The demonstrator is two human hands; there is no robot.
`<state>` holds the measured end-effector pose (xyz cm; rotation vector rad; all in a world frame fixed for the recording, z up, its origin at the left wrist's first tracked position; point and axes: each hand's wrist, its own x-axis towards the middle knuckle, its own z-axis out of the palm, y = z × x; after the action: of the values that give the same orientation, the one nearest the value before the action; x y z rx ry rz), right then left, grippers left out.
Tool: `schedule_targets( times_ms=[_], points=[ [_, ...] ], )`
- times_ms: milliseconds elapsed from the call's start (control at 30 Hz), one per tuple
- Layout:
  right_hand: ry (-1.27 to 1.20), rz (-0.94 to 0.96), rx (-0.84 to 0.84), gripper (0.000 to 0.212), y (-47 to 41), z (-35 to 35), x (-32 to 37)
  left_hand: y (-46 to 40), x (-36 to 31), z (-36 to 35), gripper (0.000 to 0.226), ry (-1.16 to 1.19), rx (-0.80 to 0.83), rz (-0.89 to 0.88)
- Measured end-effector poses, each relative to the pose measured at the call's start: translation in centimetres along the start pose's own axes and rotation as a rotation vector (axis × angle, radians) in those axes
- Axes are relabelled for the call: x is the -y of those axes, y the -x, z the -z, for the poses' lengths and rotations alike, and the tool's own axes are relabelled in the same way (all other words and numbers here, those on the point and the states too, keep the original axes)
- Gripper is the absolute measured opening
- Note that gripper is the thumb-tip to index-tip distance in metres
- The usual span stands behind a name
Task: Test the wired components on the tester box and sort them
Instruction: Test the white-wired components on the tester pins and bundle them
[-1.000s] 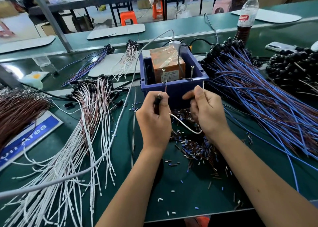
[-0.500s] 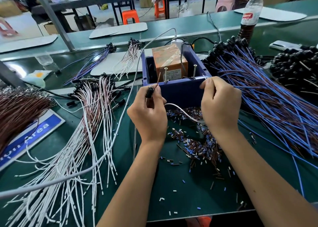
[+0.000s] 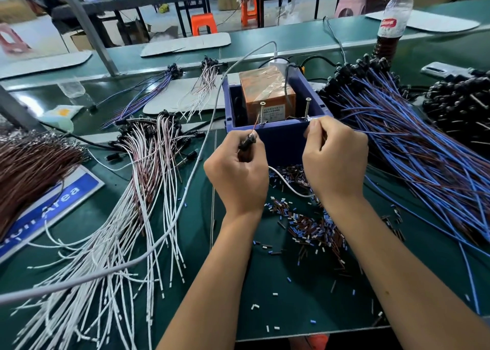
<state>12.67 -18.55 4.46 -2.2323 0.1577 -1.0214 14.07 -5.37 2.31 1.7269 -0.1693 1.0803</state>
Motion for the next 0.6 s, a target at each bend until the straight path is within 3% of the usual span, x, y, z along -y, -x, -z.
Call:
schedule_targets(
  times_ms=[367, 600],
  points=[
    [0.037, 0.001, -0.009, 0.038, -0.03, -0.21, -0.12, -0.15, 0.26, -0.15, 0.029, 0.002, 0.072, 0.033],
    [-0.022, -0.048, 0.016, 0.037, -0.15, 0.28, -0.83, 0.04, -0.27, 0.29, 0.027, -0.006, -0.002, 0.057]
  ],
)
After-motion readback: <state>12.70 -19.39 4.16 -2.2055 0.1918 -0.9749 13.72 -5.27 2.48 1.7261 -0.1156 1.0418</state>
